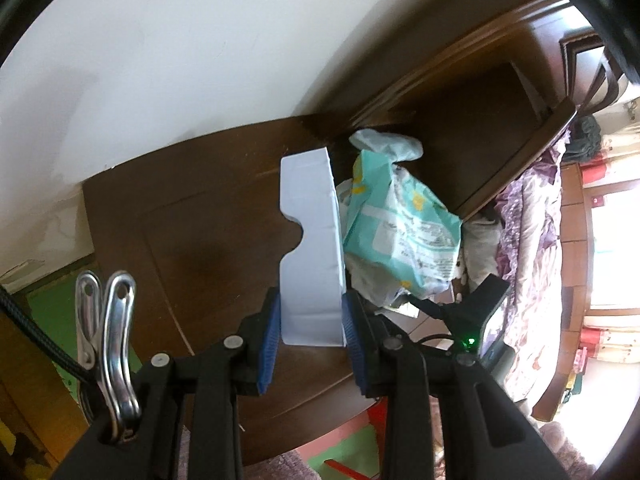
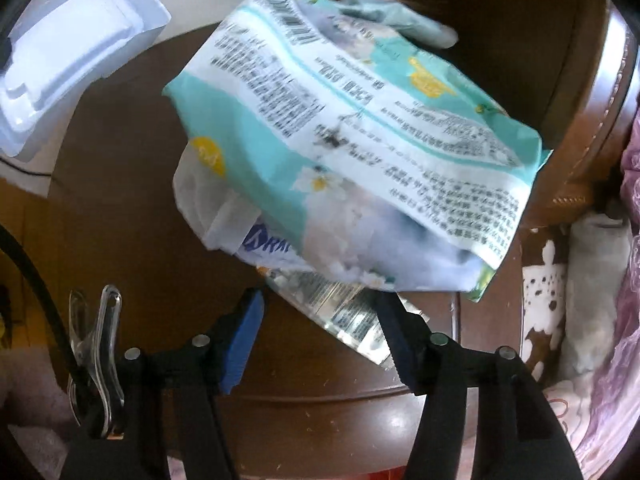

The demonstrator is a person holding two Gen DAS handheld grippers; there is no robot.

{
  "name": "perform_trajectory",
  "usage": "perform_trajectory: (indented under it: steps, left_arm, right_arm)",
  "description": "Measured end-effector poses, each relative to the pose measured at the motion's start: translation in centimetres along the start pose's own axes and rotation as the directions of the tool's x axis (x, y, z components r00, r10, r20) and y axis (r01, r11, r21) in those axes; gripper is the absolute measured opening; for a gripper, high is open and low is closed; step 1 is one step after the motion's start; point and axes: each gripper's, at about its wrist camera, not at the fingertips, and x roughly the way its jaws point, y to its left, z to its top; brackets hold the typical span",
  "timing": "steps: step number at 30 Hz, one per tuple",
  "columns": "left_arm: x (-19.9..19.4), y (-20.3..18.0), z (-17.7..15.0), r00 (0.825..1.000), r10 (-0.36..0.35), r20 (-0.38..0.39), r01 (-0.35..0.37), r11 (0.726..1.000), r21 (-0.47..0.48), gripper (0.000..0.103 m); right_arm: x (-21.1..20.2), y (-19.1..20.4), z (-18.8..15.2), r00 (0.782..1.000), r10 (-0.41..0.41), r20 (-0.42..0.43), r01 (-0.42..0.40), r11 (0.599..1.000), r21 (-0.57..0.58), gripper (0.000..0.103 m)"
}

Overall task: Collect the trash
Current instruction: 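Close the right tool on the small ointment tube while the left tool holds the white tray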

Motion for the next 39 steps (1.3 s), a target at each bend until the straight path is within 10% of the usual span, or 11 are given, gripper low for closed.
perform_trajectory:
  steps: [7,15,23,32,39]
  left_arm:
    - [0.6,0.0,0.0,1.0,0.005,-0.012,-0.005,1.0,0.01,0.031]
    - [0.9,0.7,-0.3,1.0,-0.005,-0.024,0.005,1.0,-0.008,0.031]
    - [0.6,2.6,-0.8,1.0,0.002,-0.026,-0.003,0.999,-0.045,0.031]
    - [0.2,3.8,-1.0,1.0,0.014,-0.027,-0.015,0.999,-0.036,0.031]
    - [0.6,3.6,-1.0,0.999,0.018,-0.052,-0.018,1.0,0.005,0.031]
  right_arm:
    - [-0.5,-0.3,-1.1,0.996,0.082,-0.028,-0.08,0.994,0.068,0.021]
    - [-0.9,0.9,-3.1,0.977,0.203,-0.067,-0.194,0.974,0.112,0.022]
    - [-1.2,2.3,-1.7,0.996,0.077,-0.049,-0.081,0.994,-0.075,0.058]
    - [0.8,5.3,1.4,0.995,0.017,-0.093,-0.032,0.987,-0.159,0.059]
    - [0.5,5.0,2.6,0.997,0.024,-0.077,-0.029,0.998,-0.056,0.04]
